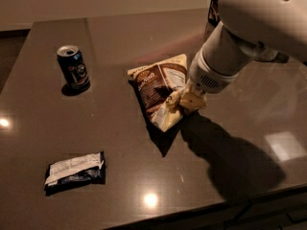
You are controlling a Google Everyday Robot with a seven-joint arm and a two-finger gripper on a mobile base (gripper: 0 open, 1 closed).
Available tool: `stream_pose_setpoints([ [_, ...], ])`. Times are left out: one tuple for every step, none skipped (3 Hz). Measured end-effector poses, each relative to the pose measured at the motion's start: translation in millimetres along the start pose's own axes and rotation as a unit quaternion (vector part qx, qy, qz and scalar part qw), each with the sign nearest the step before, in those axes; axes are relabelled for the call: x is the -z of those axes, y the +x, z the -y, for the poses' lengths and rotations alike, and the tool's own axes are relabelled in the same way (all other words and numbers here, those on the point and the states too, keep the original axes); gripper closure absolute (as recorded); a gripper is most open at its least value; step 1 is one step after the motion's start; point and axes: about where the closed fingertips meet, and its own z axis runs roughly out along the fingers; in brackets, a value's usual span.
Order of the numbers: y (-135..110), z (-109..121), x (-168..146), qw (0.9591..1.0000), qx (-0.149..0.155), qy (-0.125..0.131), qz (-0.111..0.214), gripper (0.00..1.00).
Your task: Move brown chip bag near pepsi can
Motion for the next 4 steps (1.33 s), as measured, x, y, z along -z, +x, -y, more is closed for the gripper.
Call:
stream_pose_setpoints([
  [-26.3,-3.9,5.3,0.9997,0.016,-0.007,0.016,1.00],
  [-56.4,-9.9,6.4,0.9989,0.036,-0.015,0.028,1.00],
  [-81.8,-10.8,1.2,0.9981,0.051,-0.021,0.028,1.00],
  [-101.8,-11.5,-6.4,0.9973,0.062,-0.027,0.027,1.00],
])
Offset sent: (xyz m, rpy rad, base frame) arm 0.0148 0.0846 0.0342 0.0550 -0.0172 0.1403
